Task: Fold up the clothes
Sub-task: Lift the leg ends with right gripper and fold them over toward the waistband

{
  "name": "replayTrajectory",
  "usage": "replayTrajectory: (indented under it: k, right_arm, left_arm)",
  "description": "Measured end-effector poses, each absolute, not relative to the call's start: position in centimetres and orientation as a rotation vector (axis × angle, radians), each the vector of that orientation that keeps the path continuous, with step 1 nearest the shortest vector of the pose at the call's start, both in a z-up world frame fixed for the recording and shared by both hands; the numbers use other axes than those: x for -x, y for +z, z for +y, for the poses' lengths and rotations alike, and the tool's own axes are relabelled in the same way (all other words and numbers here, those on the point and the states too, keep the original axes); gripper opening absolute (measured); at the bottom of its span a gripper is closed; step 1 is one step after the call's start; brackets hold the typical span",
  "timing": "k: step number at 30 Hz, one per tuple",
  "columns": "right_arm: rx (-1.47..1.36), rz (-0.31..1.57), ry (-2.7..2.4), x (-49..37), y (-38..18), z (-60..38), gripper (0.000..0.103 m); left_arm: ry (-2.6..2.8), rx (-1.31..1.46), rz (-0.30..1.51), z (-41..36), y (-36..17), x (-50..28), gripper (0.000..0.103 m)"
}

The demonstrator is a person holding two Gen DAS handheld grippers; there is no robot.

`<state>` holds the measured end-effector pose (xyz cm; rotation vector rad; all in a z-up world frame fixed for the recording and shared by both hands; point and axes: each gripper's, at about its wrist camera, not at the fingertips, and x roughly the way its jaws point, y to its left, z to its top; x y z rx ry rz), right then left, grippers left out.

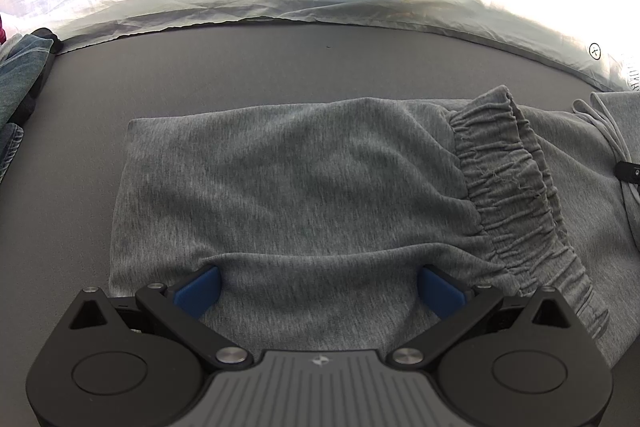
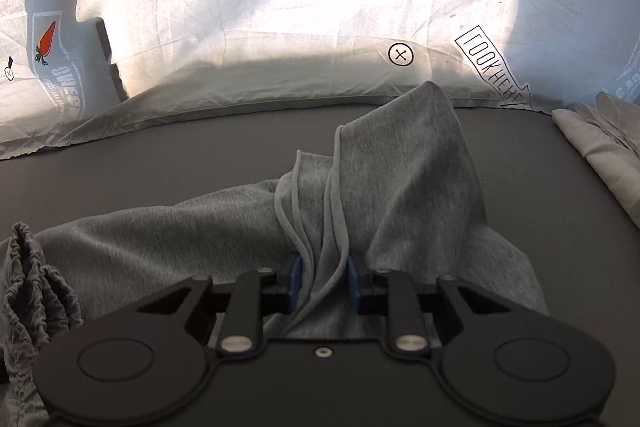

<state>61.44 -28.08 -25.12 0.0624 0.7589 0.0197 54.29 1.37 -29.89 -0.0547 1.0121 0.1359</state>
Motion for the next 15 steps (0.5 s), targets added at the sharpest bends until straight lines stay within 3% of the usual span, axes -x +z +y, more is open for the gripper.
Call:
replayTrajectory:
  k: [10,13,15]
  right_arm:
    - [-0.301,0.501,0.404,-55.9,-17.7,-30.0,0.006]
    - [-0.444,0.502,0.520,-54.5,-17.5,-29.5,0.006]
    - [-0.377,0.569,0.514,-54.1,-18.9,-27.9,0.007]
  left_arm:
    - [0.136,0.056,1.005,1.3,-29.6,-54.3,0.103]
    - [0.137,0.056,1.005,1.3,-29.5,-54.3,0.103]
    - [0.136,0.056,1.005,1.3,-29.4,-54.4,0.103]
